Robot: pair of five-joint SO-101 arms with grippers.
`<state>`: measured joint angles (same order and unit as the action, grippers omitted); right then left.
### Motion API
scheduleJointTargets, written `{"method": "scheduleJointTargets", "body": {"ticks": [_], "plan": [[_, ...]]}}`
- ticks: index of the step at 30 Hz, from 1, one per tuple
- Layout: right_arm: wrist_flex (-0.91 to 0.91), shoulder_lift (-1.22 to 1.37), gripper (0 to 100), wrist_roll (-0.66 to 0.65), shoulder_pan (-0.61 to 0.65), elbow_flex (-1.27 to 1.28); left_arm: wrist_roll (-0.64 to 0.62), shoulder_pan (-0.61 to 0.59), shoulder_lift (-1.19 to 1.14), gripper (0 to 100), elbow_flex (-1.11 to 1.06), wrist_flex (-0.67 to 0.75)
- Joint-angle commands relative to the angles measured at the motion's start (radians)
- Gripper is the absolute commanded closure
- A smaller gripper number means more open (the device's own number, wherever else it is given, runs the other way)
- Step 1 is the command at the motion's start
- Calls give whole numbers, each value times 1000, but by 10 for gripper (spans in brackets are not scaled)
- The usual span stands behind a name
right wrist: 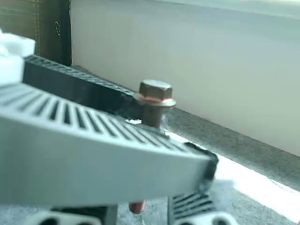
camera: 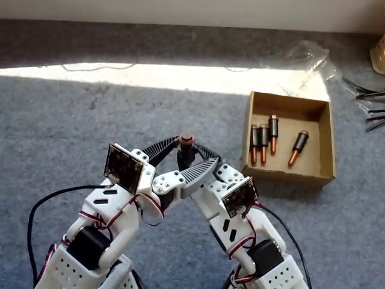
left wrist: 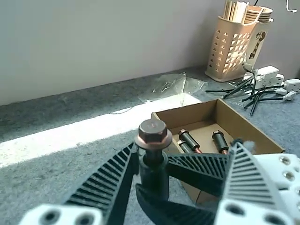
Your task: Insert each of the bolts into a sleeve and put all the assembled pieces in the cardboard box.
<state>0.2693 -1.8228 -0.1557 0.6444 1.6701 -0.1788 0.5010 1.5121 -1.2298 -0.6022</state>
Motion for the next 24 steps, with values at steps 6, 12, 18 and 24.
{"method": "scheduleJointTargets", "body": {"ticks": [6,12,18,24], "plan": [[-30,-10,994,-12,1,119,71,-99,13,714,15,35],[-28,-8,994,-12,1,119,71,-150,21,716,12,78],[-28,-7,994,-12,-1,117,69,-203,22,716,48,77],[-1,-12,994,-14,-15,117,71,-328,22,848,71,77]]}}
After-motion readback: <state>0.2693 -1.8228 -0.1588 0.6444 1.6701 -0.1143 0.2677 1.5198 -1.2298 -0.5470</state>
